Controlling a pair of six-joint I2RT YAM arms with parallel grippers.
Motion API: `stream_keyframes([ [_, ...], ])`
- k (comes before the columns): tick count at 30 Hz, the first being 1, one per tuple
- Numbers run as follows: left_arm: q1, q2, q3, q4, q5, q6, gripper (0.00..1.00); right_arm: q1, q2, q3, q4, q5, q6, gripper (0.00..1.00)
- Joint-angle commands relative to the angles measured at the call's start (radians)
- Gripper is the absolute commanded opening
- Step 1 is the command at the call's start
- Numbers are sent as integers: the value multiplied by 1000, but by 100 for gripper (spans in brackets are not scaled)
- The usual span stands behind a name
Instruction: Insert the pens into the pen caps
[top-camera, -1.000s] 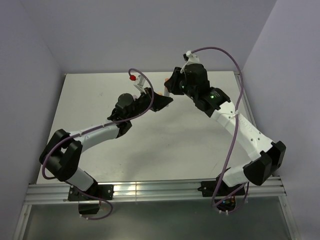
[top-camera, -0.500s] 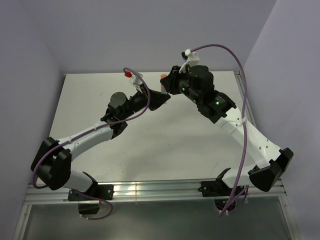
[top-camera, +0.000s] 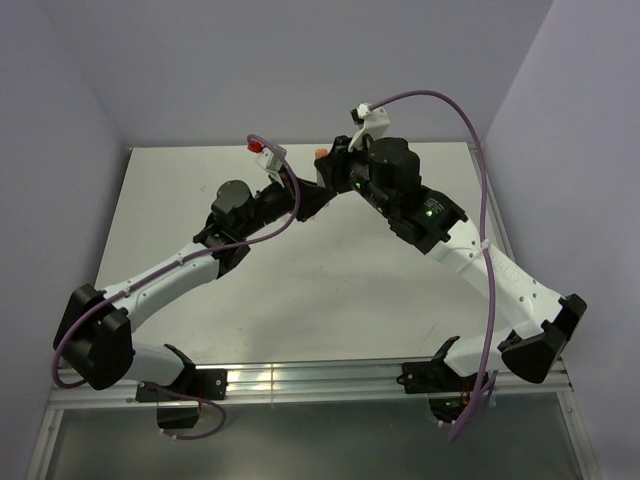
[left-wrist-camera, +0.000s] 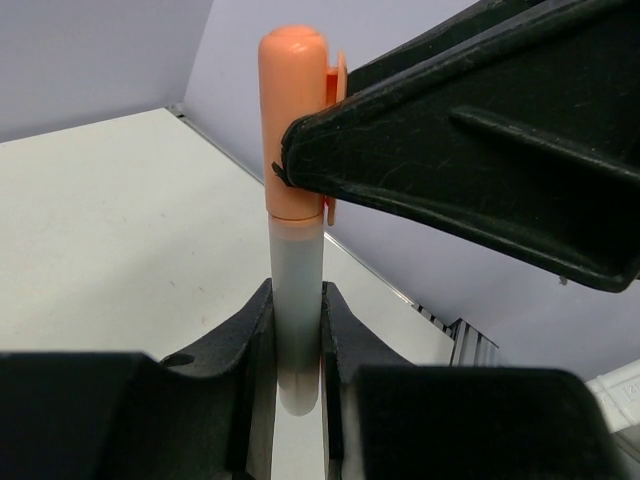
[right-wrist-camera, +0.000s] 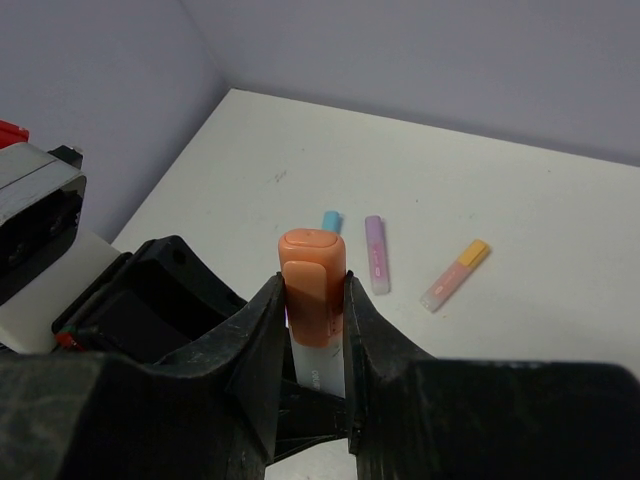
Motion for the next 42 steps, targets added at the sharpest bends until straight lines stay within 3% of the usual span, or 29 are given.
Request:
stream_keyframes([
  [1, 23, -61, 125, 176, -129, 57, 0, 90, 0, -64, -218, -204, 31, 0],
  [12, 37, -90, 140, 188, -125, 55, 0, 90, -15, -138, -187, -304, 19, 0],
  [42, 75, -133, 166, 155, -134, 114, 0, 91, -4, -187, -317, -269, -62, 0],
])
